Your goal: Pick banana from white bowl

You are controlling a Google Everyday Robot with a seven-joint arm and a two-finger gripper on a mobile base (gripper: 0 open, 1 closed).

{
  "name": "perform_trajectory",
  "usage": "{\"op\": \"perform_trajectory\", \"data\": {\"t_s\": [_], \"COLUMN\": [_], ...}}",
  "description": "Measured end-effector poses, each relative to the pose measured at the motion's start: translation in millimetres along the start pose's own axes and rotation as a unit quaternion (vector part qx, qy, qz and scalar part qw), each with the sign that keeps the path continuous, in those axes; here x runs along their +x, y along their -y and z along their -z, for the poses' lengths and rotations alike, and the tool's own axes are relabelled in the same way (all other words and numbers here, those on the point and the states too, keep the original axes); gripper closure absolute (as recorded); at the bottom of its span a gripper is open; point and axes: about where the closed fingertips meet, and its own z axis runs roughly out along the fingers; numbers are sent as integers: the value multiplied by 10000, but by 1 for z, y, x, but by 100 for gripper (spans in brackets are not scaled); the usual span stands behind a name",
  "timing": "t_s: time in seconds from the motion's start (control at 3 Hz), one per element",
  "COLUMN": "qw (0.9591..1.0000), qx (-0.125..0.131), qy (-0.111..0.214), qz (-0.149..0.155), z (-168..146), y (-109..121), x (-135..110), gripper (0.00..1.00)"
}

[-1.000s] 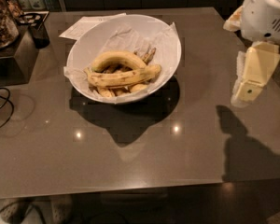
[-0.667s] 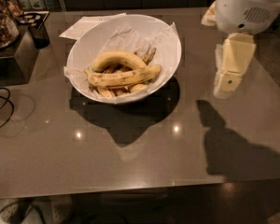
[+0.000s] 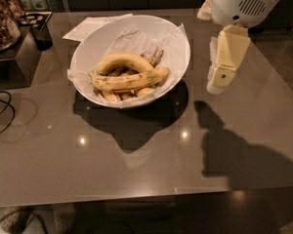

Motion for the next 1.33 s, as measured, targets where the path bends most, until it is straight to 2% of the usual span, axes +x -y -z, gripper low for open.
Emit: {"op": "perform_trajectory", "data": {"t_s": [0.33,0.67,1.0,1.33], "qw": [9998,9993,9981,9969], "qx": [-38,-256,-518,-708], "qy": [141,239,326,321], "qz": [117,150,61,-124], "z": [-4,-21,-43,-63], "y": [12,17,16,14], "x": [-32,-68,-96,-115], "gripper": [0,0,0,15]}}
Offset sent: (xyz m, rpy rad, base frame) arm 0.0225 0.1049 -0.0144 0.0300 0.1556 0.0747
